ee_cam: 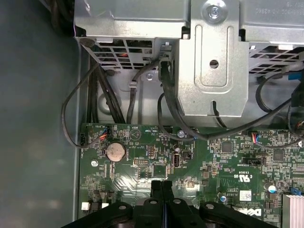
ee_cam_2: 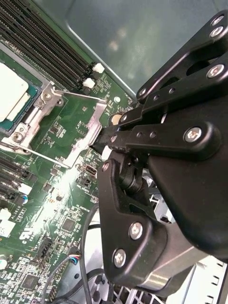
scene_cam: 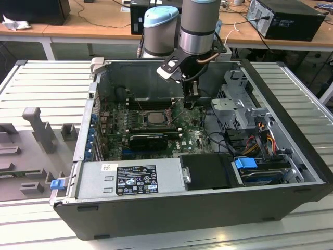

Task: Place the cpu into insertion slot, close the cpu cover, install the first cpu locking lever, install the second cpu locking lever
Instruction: 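Close the cpu cover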

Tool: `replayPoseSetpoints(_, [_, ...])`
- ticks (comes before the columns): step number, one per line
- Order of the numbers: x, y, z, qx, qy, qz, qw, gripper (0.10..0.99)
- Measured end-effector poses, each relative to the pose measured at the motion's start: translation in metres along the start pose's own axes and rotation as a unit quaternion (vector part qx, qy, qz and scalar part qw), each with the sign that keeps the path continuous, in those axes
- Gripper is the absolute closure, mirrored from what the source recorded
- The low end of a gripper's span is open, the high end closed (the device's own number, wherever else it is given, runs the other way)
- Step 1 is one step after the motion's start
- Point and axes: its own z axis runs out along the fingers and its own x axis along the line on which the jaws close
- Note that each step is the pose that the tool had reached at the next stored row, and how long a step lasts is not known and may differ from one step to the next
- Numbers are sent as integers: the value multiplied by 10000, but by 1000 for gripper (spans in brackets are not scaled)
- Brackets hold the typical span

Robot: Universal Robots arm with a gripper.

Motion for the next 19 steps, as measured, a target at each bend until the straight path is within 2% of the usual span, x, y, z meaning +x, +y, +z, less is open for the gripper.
replayPoseSetpoints(19, [1,-71,29,0,0,0,10000,980])
